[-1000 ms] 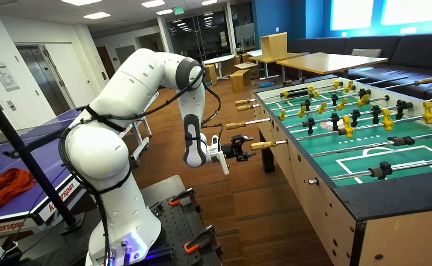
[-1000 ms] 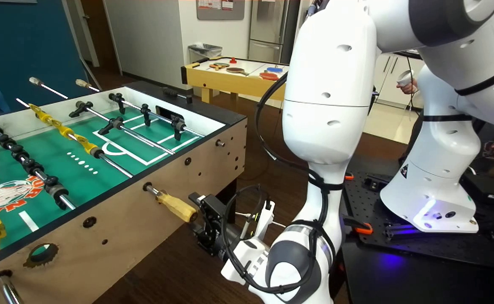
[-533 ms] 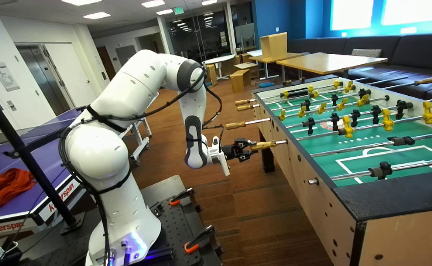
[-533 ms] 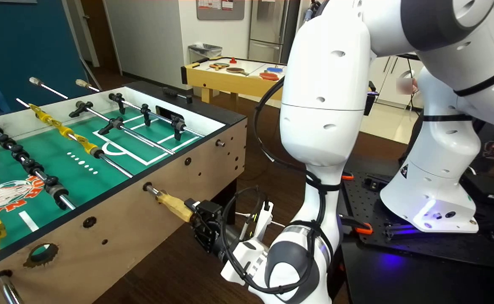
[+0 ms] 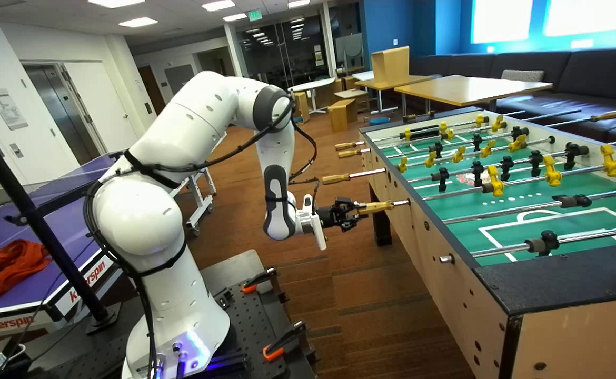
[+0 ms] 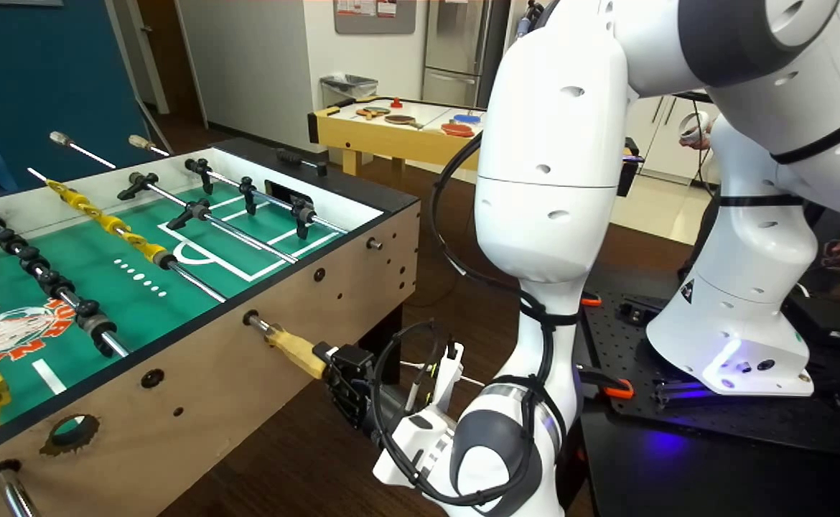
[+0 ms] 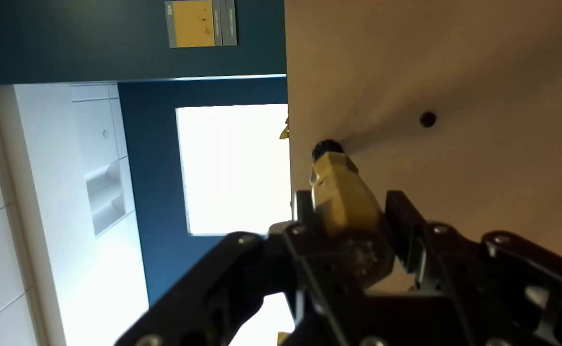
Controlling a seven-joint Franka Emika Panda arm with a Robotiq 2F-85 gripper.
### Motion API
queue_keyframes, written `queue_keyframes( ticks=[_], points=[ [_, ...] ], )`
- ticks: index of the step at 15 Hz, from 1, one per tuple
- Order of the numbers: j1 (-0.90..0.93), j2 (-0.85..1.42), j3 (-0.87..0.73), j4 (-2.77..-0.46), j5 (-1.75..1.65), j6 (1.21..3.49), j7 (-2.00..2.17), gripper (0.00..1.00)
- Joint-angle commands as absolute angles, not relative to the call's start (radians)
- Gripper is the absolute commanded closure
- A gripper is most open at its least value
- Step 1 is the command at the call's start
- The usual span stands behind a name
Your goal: Rotate the third rod forward
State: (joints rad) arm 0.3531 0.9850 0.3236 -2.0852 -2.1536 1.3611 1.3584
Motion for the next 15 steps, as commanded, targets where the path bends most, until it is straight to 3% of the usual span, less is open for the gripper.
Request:
queue_keyframes(
  ticks=[1,15],
  points=[
    [0.328,0.939,0.349,-2.094,-2.141,1.457,1.171,0.84],
    [0.328,0.916,0.359,-2.08,-2.052,1.518,0.399,0.84]
  ],
)
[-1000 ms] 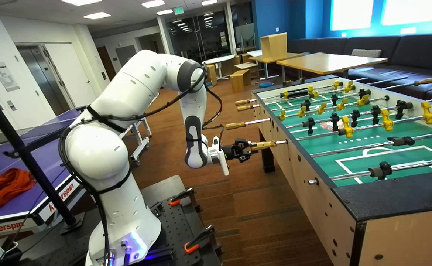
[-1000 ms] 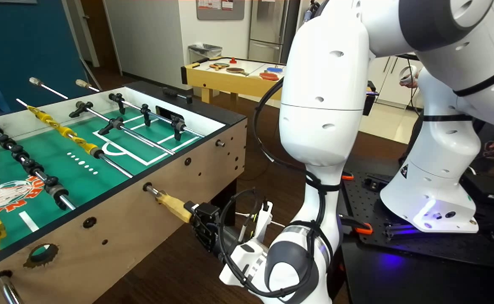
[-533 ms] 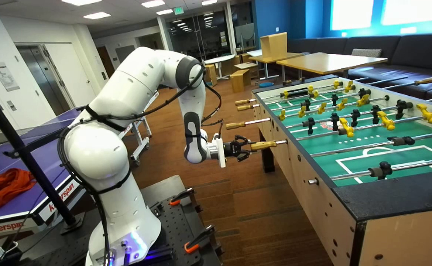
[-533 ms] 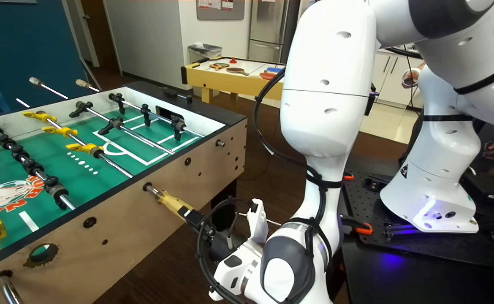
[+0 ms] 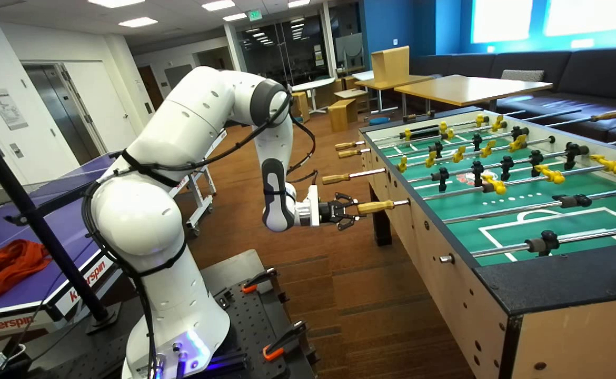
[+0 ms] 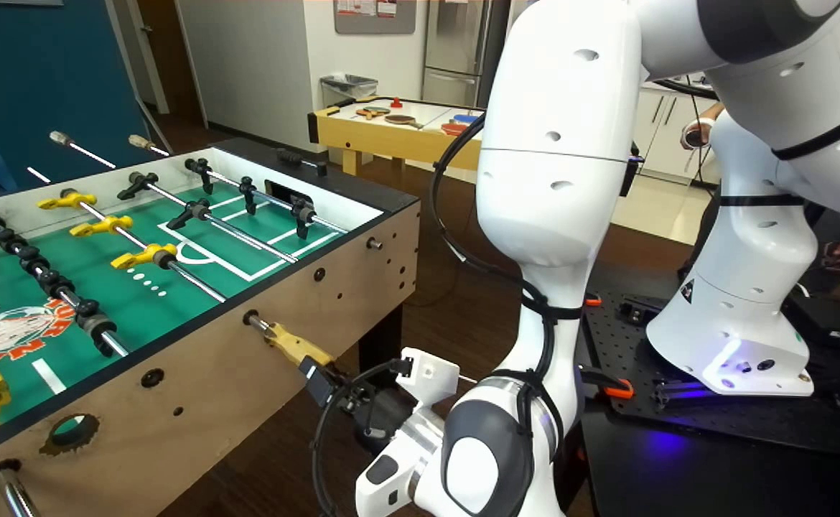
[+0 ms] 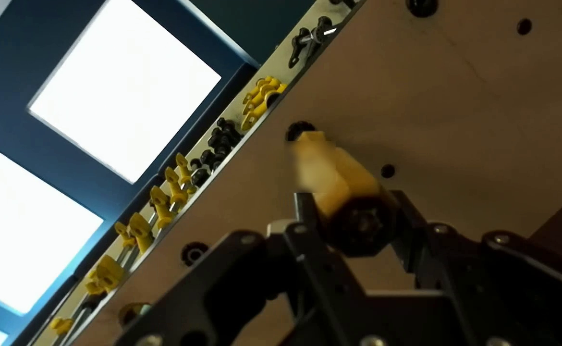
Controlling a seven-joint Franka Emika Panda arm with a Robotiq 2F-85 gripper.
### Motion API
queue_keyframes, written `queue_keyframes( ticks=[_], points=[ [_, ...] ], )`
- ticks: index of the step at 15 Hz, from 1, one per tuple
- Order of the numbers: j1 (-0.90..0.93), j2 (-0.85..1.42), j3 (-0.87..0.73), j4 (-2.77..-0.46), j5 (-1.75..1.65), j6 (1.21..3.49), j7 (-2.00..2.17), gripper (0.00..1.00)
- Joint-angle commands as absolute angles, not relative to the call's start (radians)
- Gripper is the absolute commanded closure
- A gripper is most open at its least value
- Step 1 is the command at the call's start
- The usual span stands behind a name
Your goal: Rotate the third rod forward
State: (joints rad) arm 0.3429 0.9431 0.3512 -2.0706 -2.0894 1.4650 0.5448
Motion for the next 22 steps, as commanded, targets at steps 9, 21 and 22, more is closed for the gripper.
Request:
queue_keyframes(
  ticks=[9,21,22],
  points=[
    [0.375,0.945,0.326,-2.067,-2.069,1.47,0.115,0.59],
    [0.425,0.935,0.31,-2.073,-1.972,1.405,-0.167,0.84],
    [0.432,0.933,0.306,-2.076,-1.967,1.402,-0.209,0.84]
  ],
)
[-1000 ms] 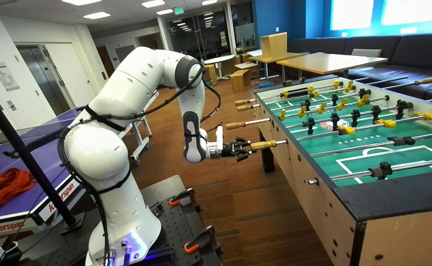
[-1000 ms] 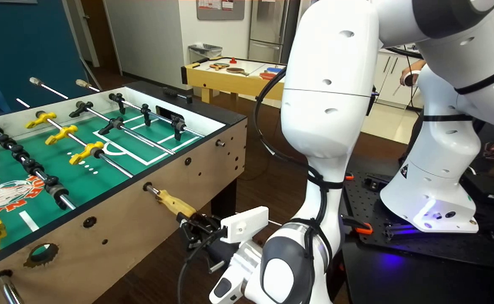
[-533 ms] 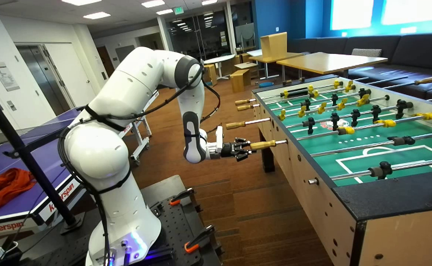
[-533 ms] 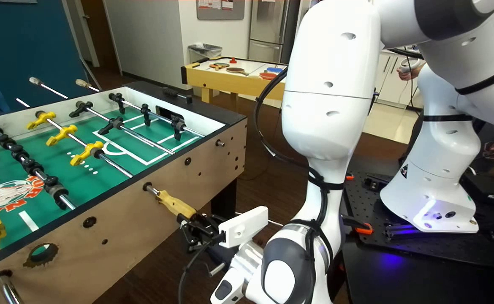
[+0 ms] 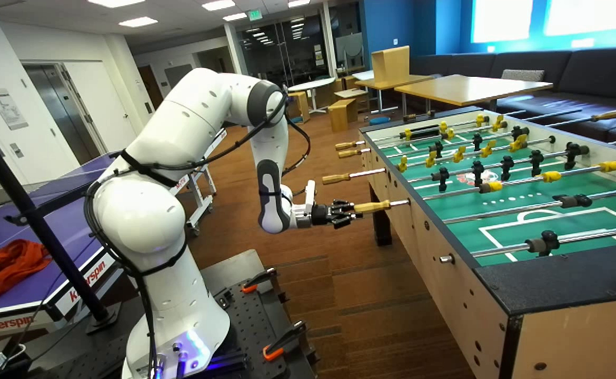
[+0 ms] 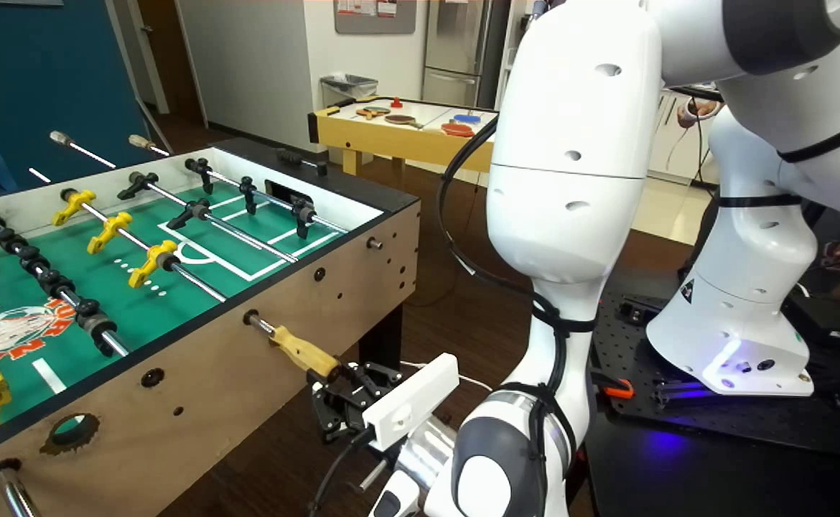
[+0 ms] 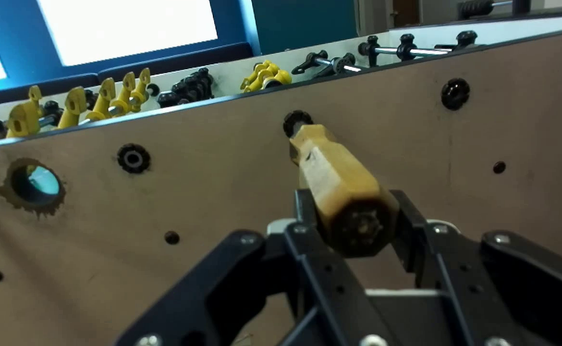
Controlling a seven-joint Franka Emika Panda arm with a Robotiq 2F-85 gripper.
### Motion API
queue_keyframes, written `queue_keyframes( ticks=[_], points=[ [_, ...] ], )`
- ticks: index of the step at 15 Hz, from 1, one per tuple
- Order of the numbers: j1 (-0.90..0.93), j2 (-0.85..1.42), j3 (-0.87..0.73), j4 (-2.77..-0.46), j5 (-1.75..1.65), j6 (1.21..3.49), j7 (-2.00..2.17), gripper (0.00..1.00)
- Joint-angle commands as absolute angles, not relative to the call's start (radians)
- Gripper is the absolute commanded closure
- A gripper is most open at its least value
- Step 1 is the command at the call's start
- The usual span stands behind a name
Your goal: Rotate the third rod forward
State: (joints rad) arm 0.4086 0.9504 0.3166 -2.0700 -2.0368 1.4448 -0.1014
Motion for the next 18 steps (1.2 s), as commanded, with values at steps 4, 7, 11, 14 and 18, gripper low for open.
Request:
queue_keyframes(
  ticks=[4,7,11,14,18],
  points=[
    [0.452,0.92,0.286,-2.083,-1.948,1.395,-0.405,0.84],
    [0.463,0.921,0.266,-2.082,-1.954,1.402,-0.55,0.84],
    [0.466,0.916,0.253,-2.084,-1.959,1.419,-0.763,0.84],
    [0.465,0.91,0.25,-2.087,-1.959,1.422,-0.926,0.84],
    [0.465,0.903,0.249,-2.088,-1.955,1.42,-1.151,0.84]
  ],
)
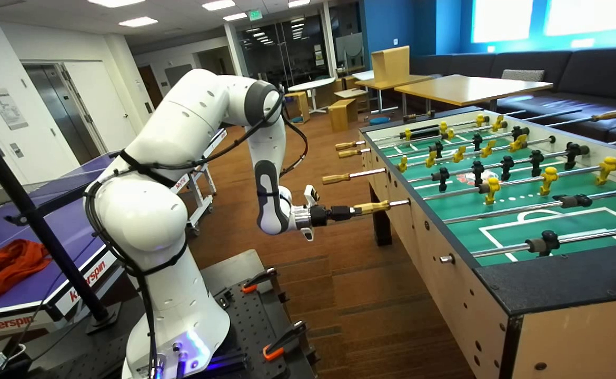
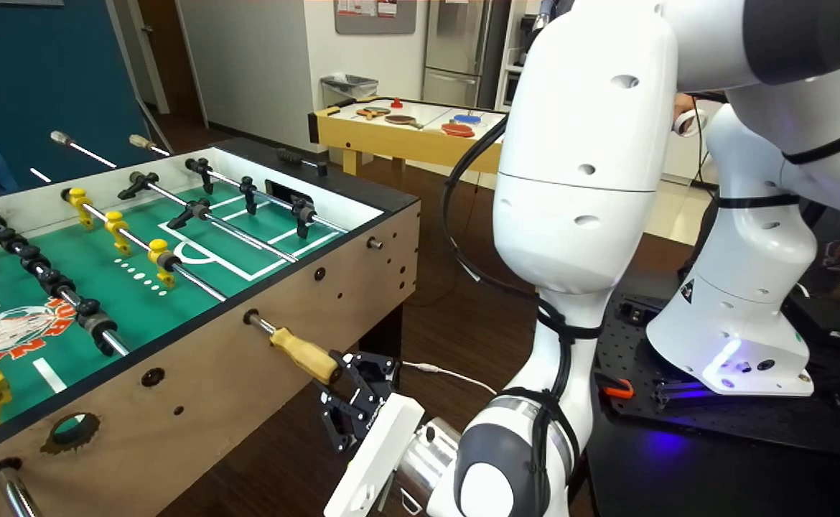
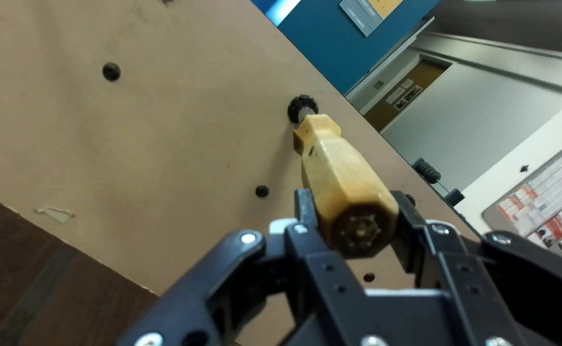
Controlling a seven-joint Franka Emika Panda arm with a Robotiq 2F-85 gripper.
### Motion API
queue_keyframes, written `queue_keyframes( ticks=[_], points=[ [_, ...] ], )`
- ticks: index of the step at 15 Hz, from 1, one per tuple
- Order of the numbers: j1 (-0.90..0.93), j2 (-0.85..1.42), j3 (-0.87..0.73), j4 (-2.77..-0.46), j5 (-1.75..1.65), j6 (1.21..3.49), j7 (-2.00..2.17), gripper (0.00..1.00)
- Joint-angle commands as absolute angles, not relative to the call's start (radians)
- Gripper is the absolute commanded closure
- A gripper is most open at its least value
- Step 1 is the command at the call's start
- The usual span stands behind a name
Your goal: Rotate the third rod forward
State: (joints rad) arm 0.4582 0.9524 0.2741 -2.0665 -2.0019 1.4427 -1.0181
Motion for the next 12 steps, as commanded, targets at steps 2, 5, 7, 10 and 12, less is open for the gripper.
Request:
queue_keyframes(
  ticks=[2,5,7,10,12],
  points=[
    [0.466,0.9,0.248,-2.088,-1.953,1.416,-1.261,0.84],
    [0.471,0.899,0.245,-2.087,-1.951,1.403,-1.416,0.84],
    [0.474,0.901,0.243,-2.085,-1.95,1.393,-1.512,0.84],
    [0.475,0.903,0.25,-2.085,-1.934,1.384,-1.63,0.33],
    [0.476,0.895,0.263,-2.091,-1.907,1.365,-1.684,0.18]
  ],
)
